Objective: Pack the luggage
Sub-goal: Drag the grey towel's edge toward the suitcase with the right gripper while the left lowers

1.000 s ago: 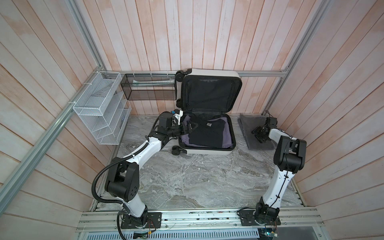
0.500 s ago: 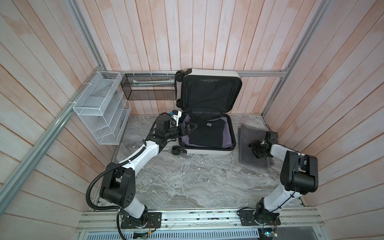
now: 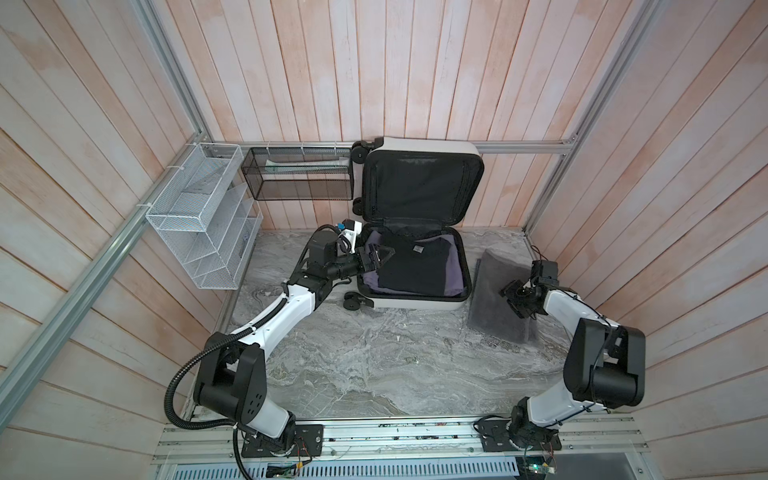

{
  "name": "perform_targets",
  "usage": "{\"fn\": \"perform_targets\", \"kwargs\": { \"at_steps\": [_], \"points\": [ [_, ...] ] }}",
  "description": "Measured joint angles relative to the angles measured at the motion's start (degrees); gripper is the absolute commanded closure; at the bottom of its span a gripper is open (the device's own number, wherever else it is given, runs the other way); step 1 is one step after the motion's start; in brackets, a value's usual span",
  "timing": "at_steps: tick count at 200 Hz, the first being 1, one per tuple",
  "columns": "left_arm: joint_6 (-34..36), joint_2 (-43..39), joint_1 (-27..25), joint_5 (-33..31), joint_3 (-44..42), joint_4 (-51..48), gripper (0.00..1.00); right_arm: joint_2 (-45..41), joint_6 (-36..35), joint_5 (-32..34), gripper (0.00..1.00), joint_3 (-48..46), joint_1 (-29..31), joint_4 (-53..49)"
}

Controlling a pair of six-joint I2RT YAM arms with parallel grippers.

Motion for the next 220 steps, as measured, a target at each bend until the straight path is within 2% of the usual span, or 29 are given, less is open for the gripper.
{"fn": "perform_targets", "kwargs": {
  "at_steps": [24, 43, 77, 110, 134, 152, 185, 220],
  "points": [
    [-0.5, 0.0, -0.5, 0.0, -0.3, 0.5, 0.0, 0.0, -1.1, 1.1, 0.38, -4.1, -0.1, -0.6],
    [-1.0, 0.0, -1.2, 0.0, -0.3, 1.0, 0.0, -3.3, -1.2, 1.0, 0.38, -7.8, -0.1, 0.7],
    [-1.3, 0.0, -2.8, 0.4, -0.3, 1.2, 0.0, -14.4, 1.6, -0.8, 0.38, -17.7, 0.0, 0.7],
    [-1.3, 0.0, -3.7, 1.2, -0.3, 1.0, 0.0, -26.6, 8.8, -3.7, 0.38, -26.0, 2.5, 0.3],
    [-1.2, -0.3, -4.1, 1.4, -1.0, 0.8, 0.0, -33.2, 17.3, -5.2, 0.38, -30.8, 9.7, 2.6],
    [-1.3, -1.5, -4.3, 1.5, -3.1, 0.6, 0.0, -34.2, 23.5, -5.1, 0.38, -32.7, 17.0, 5.6],
    [-1.3, -4.0, -4.6, 1.4, -7.6, 0.5, 0.0, -30.6, 32.2, -3.3, 0.38, -31.9, 30.6, 10.6],
    [-1.3, -6.5, -4.6, 0.8, -10.6, 0.5, 0.0, -23.8, 37.3, -0.8, 0.38, -26.7, 41.9, 14.1]
  ]
}}
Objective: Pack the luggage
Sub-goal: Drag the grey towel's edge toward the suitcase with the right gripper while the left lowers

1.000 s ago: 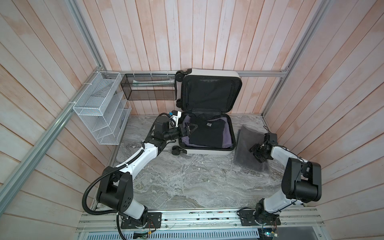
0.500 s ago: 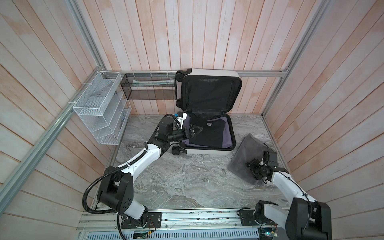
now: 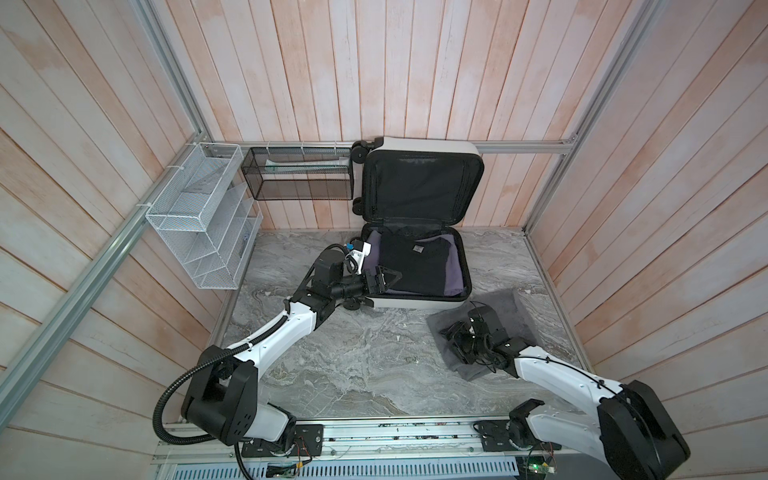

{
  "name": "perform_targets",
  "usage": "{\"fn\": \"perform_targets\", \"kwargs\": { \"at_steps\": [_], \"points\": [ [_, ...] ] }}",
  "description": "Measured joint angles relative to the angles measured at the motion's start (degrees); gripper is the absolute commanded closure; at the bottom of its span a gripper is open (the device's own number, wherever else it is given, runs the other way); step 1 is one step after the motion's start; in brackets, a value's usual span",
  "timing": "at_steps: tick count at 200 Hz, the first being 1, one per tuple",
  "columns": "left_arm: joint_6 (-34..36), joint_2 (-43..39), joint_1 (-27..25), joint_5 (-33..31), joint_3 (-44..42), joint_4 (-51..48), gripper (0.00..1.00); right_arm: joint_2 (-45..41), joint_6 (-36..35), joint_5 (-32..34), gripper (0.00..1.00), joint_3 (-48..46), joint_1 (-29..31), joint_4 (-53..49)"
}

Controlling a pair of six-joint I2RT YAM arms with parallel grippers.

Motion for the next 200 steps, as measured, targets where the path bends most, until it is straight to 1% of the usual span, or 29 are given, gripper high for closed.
{"fn": "perform_targets", "kwargs": {
  "at_steps": [15, 30, 58, 70, 77, 85, 91, 104, 107, 119, 132, 146, 157, 172, 200],
  "points": [
    [0.0, -1.3, 0.0, -0.6, -1.4, 0.0, 0.0, 3.3, 0.6, 0.3, 0.38, 4.1, 3.5, 0.7],
    [-0.2, -2.8, 0.0, -1.6, -2.7, 0.0, 0.0, 6.1, -0.1, 0.3, 0.38, 9.0, 5.4, 0.9],
    [-0.7, -5.4, 0.0, -3.4, -5.4, 0.0, 0.0, 6.7, -4.2, 1.7, 0.38, 18.7, 5.7, -1.5],
    [-1.0, -5.7, 0.0, -3.8, -5.6, 0.0, 0.0, 6.0, -5.3, 2.4, 0.37, 20.6, 5.7, -1.4],
    [-1.0, -5.8, -0.2, -4.0, -5.9, 0.3, 0.0, 4.7, -6.8, 3.1, 0.37, 21.2, 4.5, -3.0],
    [-1.0, -5.8, -0.7, -4.3, -6.4, 0.4, 0.0, 2.4, -8.5, 3.7, 0.37, 21.2, 1.5, -5.1],
    [-1.0, -5.8, -1.1, -4.4, -6.8, 0.4, 0.0, 0.2, -9.7, 3.8, 0.37, 20.8, -2.0, -6.3],
    [-1.0, -5.2, -2.8, -4.5, -7.3, 0.4, 0.0, -4.3, -12.2, 3.3, 0.37, 19.3, -11.7, -7.3],
    [-0.9, -4.8, -3.5, -4.6, -7.4, 0.4, 0.0, -5.4, -12.9, 3.4, 0.37, 18.8, -14.8, -7.6],
    [-0.8, -3.3, -5.5, -4.6, -7.4, 0.8, 0.0, -8.1, -15.5, 2.6, 0.37, 16.7, -24.1, -8.3],
    [-0.8, -1.0, -7.7, -4.6, -7.4, 1.4, 0.0, -8.6, -18.1, 0.6, 0.37, 14.6, -32.1, -8.9],
    [-0.7, 2.0, -10.0, -4.6, -7.3, 2.0, 0.0, -6.5, -21.0, -1.4, 0.37, 12.2, -39.6, -9.6],
    [-0.5, 4.7, -11.9, -4.6, -7.2, 2.4, 0.01, -3.8, -22.9, -2.8, 0.38, 11.1, -43.6, -10.0],
    [-0.1, 8.7, -14.2, -4.8, -6.6, 2.7, 0.03, 0.0, -25.0, -3.8, 0.38, 10.5, -47.3, -10.5],
    [0.3, 15.6, -17.3, -4.8, -3.7, 3.0, 0.07, 4.9, -28.0, -5.7, 0.38, 10.5, -50.2, -10.2]
  ]
}}
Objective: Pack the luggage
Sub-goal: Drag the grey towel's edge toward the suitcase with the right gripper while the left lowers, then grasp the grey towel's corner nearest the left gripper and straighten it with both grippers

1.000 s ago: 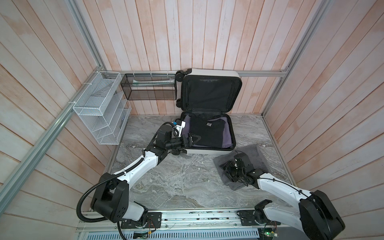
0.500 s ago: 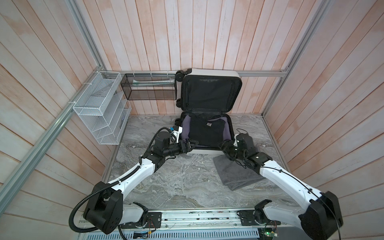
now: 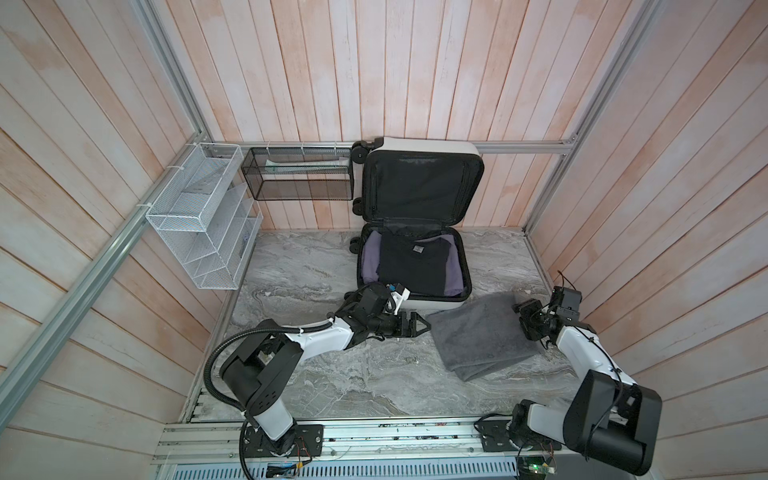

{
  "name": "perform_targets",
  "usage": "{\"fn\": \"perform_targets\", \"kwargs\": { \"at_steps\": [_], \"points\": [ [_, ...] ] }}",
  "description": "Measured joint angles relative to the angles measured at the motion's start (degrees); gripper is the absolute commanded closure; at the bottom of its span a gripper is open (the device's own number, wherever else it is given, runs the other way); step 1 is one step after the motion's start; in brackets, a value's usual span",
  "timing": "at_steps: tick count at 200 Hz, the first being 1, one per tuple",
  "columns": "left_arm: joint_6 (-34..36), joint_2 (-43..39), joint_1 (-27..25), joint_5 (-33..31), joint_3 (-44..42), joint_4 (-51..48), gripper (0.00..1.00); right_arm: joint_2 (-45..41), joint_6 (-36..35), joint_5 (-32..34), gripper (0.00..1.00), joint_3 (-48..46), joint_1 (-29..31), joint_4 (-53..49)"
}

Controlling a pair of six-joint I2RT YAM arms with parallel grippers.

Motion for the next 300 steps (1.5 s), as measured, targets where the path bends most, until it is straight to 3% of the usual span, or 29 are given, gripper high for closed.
{"fn": "perform_targets", "kwargs": {
  "at_steps": [35, 133, 190, 226, 286, 300],
  "points": [
    [0.2, 5.3, -1.8, -0.6, 3.4, 1.1, 0.1, 4.2, -2.3, -1.7, 0.38, -0.4, -1.2, 1.0],
    [-0.6, 14.8, -5.1, -1.2, 7.2, 5.1, 0.14, 5.6, -4.0, -4.0, 0.38, -2.2, -3.2, 4.5],
    [-2.3, 19.0, -6.8, -0.9, 10.2, 8.8, 0.22, 5.9, -4.3, -4.2, 0.38, -2.9, -3.3, 5.7],
    [-3.5, 20.6, -7.5, -0.5, 10.4, 12.3, 0.4, 6.2, -4.4, -4.3, 0.38, -2.9, -3.4, 6.2],
    [-5.0, 21.4, -8.0, -0.1, 10.4, 15.1, 0.99, 6.3, -5.8, -4.8, 0.38, -2.9, -3.6, 6.3],
    [-4.9, 21.3, -7.9, 0.0, 10.4, 15.1, 1.0, 6.0, -7.0, -5.4, 0.38, -2.9, -3.6, 6.0]
  ]
}}
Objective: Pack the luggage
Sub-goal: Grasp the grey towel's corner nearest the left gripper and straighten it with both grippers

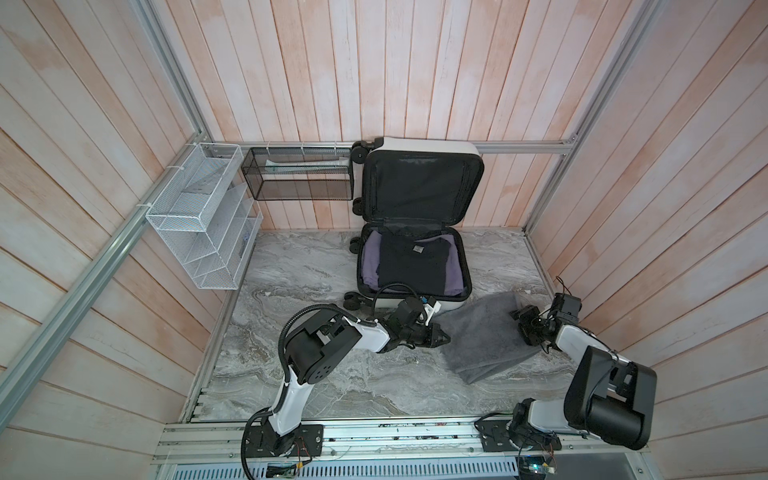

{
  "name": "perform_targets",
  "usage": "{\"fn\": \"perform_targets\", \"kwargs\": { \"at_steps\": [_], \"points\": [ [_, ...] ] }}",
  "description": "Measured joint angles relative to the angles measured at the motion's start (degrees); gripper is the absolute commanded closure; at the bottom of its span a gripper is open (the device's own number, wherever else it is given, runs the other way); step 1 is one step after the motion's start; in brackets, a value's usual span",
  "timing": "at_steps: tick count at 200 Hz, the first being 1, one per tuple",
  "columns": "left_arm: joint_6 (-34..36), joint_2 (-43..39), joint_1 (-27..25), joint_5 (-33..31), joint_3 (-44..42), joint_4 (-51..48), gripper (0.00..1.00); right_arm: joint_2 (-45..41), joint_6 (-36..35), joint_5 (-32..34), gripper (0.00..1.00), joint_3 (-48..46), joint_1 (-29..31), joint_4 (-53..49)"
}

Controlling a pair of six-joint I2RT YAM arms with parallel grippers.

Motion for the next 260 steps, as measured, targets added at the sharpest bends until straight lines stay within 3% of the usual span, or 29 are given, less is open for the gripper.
{"fn": "perform_targets", "kwargs": {
  "at_steps": [54, 111, 120, 129, 138, 149, 158, 191, 260],
  "points": [
    [2.1, -7.3, 4.9, 2.0, -8.3, -3.2, 1.0, -7.8, -4.8, -2.9, 0.38, 0.2, 0.2, -4.8],
    [13.4, -17.1, 13.1, 3.8, -11.7, -17.8, 1.0, -11.9, -8.9, -2.3, 0.36, 0.6, 7.3, -7.8],
    [15.2, -18.2, 14.4, 3.8, -12.1, -19.9, 0.87, -11.9, -9.3, -1.8, 0.35, 0.6, 9.2, -8.0],
    [17.0, -19.3, 15.9, 4.0, -12.7, -21.5, 0.62, -11.8, -9.5, -1.4, 0.34, 0.6, 11.0, -8.0],
    [18.2, -20.4, 17.3, 4.2, -13.3, -22.6, 0.44, -11.6, -9.6, -1.1, 0.32, 0.5, 12.4, -7.9],
    [19.1, -21.4, 18.8, 4.2, -14.0, -23.8, 0.29, -11.3, -10.1, -0.8, 0.3, 0.1, 13.6, -7.7],
    [19.7, -22.0, 19.7, 3.9, -14.5, -24.6, 0.22, -11.2, -10.2, -0.4, 0.3, -0.7, 14.0, -7.5],
    [19.0, -23.1, 20.9, 2.1, -17.6, -25.9, 0.12, -10.9, -10.3, 0.5, 0.28, -4.3, 14.3, -7.5],
    [15.1, -22.9, 19.9, 3.2, -20.5, -19.3, 0.13, -9.8, -10.3, 0.2, 0.3, -8.0, 15.3, -5.3]
  ]
}}
